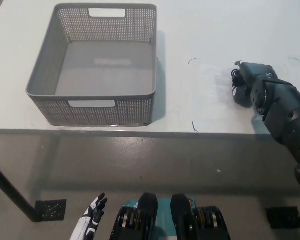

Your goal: Use the right hand to pick up a webcam and put it into a container on the left side

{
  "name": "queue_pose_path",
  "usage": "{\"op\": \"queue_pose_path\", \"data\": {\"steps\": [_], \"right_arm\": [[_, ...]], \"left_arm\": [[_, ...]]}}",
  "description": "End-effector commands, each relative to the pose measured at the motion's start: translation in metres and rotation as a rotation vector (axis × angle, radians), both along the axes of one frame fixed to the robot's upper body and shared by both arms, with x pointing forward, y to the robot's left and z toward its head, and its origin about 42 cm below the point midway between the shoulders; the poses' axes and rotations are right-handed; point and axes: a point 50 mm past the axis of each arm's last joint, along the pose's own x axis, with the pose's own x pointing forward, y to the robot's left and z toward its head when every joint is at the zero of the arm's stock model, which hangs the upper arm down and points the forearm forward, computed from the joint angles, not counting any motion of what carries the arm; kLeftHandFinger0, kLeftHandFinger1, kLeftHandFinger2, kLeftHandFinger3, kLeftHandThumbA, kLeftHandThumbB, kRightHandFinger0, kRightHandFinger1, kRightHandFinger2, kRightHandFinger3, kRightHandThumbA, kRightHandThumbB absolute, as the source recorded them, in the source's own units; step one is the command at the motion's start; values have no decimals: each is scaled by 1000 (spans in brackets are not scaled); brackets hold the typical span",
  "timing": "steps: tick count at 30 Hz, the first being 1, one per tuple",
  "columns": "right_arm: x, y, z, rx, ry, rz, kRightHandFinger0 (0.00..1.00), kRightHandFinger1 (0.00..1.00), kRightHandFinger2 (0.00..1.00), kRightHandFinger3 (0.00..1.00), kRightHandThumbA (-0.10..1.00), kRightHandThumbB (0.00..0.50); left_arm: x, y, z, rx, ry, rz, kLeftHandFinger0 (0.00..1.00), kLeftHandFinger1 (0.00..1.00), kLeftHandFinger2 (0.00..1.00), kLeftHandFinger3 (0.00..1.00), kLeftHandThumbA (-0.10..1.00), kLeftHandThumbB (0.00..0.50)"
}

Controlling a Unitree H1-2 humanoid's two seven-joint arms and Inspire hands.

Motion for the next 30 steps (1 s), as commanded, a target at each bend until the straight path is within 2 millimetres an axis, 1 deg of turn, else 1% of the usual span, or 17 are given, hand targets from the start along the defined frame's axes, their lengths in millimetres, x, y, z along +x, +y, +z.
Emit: {"op": "queue_pose_path", "data": {"steps": [1, 2, 3, 4, 5, 7, 8, 9, 12, 14, 15, 16, 17, 20, 24, 28, 30], "right_arm": [[2, -15, 8, 63, -60, -59, 179, 249, 349, 995, -89, 156], [2, -17, 9, 90, -85, -55, 132, 205, 311, 886, -100, 168], [3, -18, 12, 125, -122, -56, 3, 81, 193, 733, -100, 179], [3, -19, 14, 145, -152, -57, 0, 31, 134, 621, -100, 193], [4, -21, 17, 167, -181, -61, 20, 67, 162, 671, -100, 190], [7, -22, 28, 208, -259, -50, 0, 4, 85, 429, -100, 199], [8, -23, 33, 223, -293, -47, 0, 1, 75, 402, -100, 200], [10, -23, 41, 242, -319, -48, 0, 14, 88, 307, -100, 202], [17, -23, 74, 288, -436, -31, 0, 105, 342, 513, -100, 203], [19, -23, 87, 319, -489, -20, 0, 186, 569, 383, -100, 201], [20, -22, 102, 333, -550, -12, 0, 158, 582, 353, -100, 205], [20, -22, 105, 336, -567, -11, 0, 172, 637, 445, -100, 205], [21, -22, 114, 356, -602, 3, 0, 139, 600, 519, -100, 206], [21, -14, 150, 384, -684, 38, 0, 191, 708, 770, -100, 186], [18, 0, 183, 408, -763, 96, 0, 281, 789, 801, -100, 181], [14, 22, 213, 440, -799, 142, 0, 307, 783, 814, -100, 166], [13, 36, 228, 474, -813, 181, 0, 317, 776, 838, -100, 185]], "left_arm": [[3, 4, 8, -9, -56, 7, 1000, 1000, 1000, 1000, 1000, 500], [3, 4, 8, -6, -57, 8, 999, 1000, 1000, 1000, 1000, 500], [3, 5, 8, -2, -58, 9, 1000, 1000, 1000, 1000, 1000, 498], [3, 4, 8, -4, -58, 7, 1000, 1000, 1000, 1000, 1000, 499], [3, 4, 8, -4, -57, 6, 994, 1000, 1000, 1000, 1000, 499], [3, 6, 8, 4, -59, 7, 1000, 1000, 1000, 1000, 1000, 499], [3, 6, 8, 6, -61, 8, 1000, 1000, 1000, 1000, 1000, 499], [3, 6, 9, 2, -61, 8, 1000, 1000, 1000, 1000, 1000, 498], [4, 5, 9, -3, -62, 2, 1000, 1000, 1000, 1000, 1000, 500], [4, 6, 10, -5, -63, 3, 1000, 1000, 1000, 1000, 1000, 497], [4, 6, 9, -5, -61, 4, 1000, 1000, 1000, 1000, 1000, 498], [4, 6, 9, -5, -61, 4, 1000, 1000, 1000, 1000, 1000, 499], [5, 6, 9, -3, -59, 4, 1000, 1000, 1000, 1000, 1000, 500], [5, 7, 9, 6, -62, 6, 1000, 1000, 1000, 1000, 1000, 500], [5, 6, 9, -6, -61, 5, 1000, 1000, 1000, 1000, 1000, 500], [5, 7, 9, 14, -66, 5, 1000, 1000, 1000, 1000, 1000, 494], [7, 6, 10, 13, -67, 3, 1000, 1000, 1000, 1000, 1000, 494]]}}
